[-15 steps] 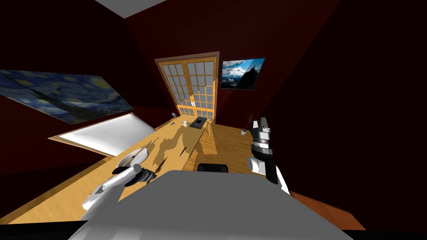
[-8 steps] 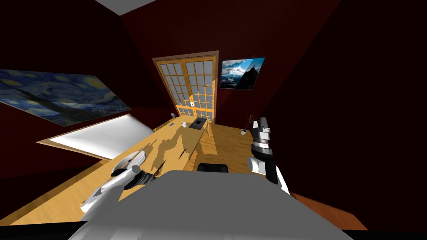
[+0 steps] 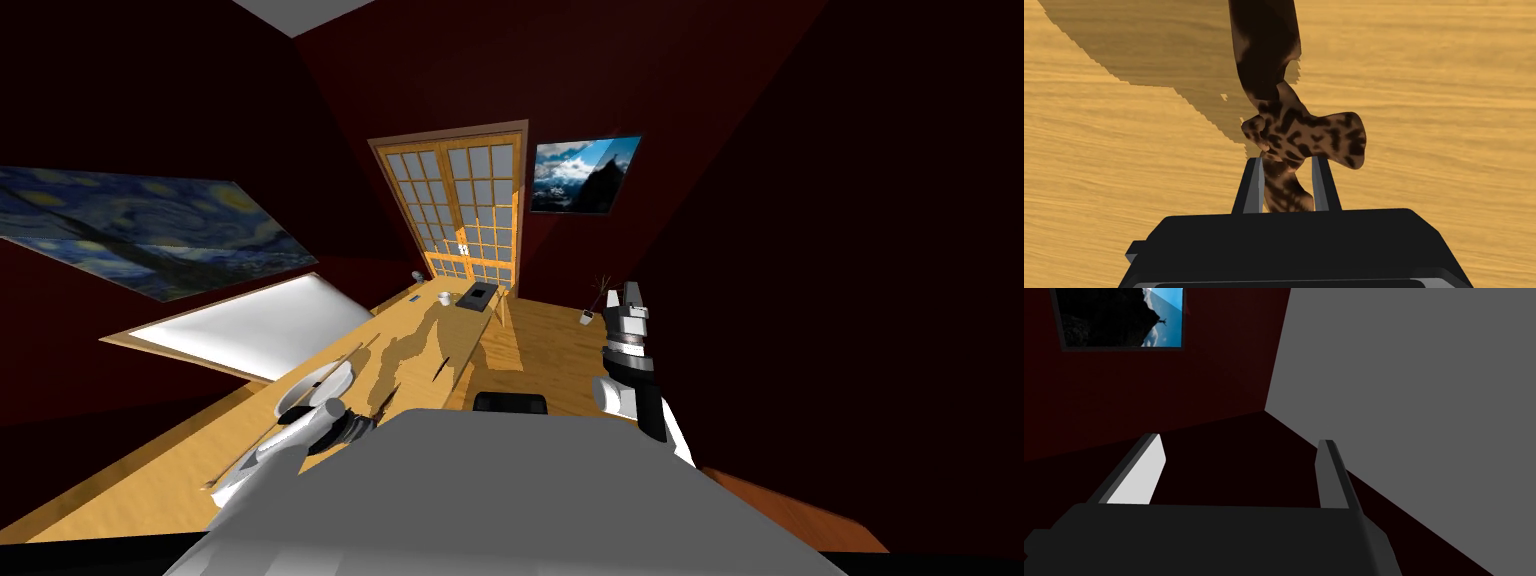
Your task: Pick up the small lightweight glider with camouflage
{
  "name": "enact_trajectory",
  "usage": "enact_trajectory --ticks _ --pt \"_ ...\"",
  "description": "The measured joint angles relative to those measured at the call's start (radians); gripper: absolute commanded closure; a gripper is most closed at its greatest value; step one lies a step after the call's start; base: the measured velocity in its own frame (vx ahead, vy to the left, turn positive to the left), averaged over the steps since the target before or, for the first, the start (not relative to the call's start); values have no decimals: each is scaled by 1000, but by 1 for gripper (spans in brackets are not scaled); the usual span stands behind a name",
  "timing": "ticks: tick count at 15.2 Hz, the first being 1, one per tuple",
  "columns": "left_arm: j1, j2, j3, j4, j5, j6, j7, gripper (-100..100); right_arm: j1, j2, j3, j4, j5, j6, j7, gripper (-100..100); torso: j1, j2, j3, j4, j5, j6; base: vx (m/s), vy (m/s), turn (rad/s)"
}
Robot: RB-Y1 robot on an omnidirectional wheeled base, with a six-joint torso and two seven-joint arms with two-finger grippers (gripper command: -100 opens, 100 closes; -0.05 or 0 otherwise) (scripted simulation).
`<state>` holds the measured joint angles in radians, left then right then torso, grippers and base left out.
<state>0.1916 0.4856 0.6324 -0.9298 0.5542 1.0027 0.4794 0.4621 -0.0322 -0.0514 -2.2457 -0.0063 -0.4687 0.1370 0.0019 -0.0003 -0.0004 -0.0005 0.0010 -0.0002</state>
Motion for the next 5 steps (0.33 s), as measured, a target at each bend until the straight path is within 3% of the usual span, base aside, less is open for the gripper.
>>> enact_trajectory --ticks 5 --pt "8 21 10 -24 8 33 6 100 0 0 0 0 0 0 0 0 -2 1 0 0 1 0 -9 -37 -30"
